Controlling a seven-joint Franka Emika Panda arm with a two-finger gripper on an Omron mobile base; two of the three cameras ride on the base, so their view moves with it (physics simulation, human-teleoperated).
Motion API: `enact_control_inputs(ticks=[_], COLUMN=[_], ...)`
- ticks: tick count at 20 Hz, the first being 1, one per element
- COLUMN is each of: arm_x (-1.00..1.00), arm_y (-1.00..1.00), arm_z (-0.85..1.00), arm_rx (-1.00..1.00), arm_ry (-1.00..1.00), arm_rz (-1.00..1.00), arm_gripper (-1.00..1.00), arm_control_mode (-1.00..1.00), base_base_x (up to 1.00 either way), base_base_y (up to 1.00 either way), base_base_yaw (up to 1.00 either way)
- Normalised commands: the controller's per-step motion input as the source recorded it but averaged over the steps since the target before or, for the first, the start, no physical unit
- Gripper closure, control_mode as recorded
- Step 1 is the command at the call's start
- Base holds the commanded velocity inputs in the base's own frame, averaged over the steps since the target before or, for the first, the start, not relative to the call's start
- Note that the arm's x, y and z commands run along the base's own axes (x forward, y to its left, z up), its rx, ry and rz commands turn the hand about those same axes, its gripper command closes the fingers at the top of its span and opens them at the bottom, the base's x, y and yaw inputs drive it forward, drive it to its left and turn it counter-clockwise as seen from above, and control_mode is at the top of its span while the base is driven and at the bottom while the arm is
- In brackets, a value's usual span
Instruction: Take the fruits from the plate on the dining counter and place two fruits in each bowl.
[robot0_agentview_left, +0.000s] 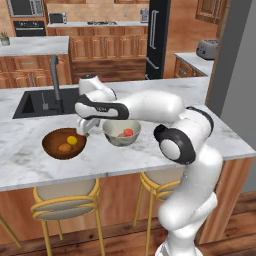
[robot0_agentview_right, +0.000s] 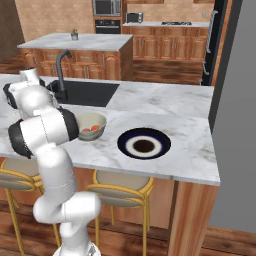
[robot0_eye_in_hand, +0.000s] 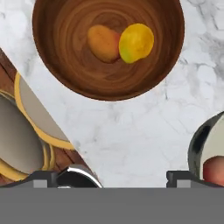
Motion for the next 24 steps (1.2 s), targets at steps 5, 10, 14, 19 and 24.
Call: enact_control_inputs(ticks=[5,10,14,19,24], arm_x=[-0.98,-0.79,-0.83,-0.81,-0.62], arm_y=[-0.99,-1.00,-1.00,-1.00,-0.77], arm_z=[0.60,0.95,1.00,0.74,0.30], arm_rx=[0.11,0.10,0.11,0.10,0.01], arm_ry=[0.00,0.00,0.00,0.00,0.00], arm_rz=[-0.13,-0.12,-0.11,-0.17,-0.35], arm_gripper=[-1.00,-1.00,-1.00,-1.00,-1.00], arm_control_mode=[-1.00,-1.00,-1.00,-1.00,-1.00], base_base_x=[0.00,0.00,0.00,0.00,0.00], base_base_y=[0.00,0.00,0.00,0.00,0.00], base_base_yaw=[0.00,0.00,0.00,0.00,0.00])
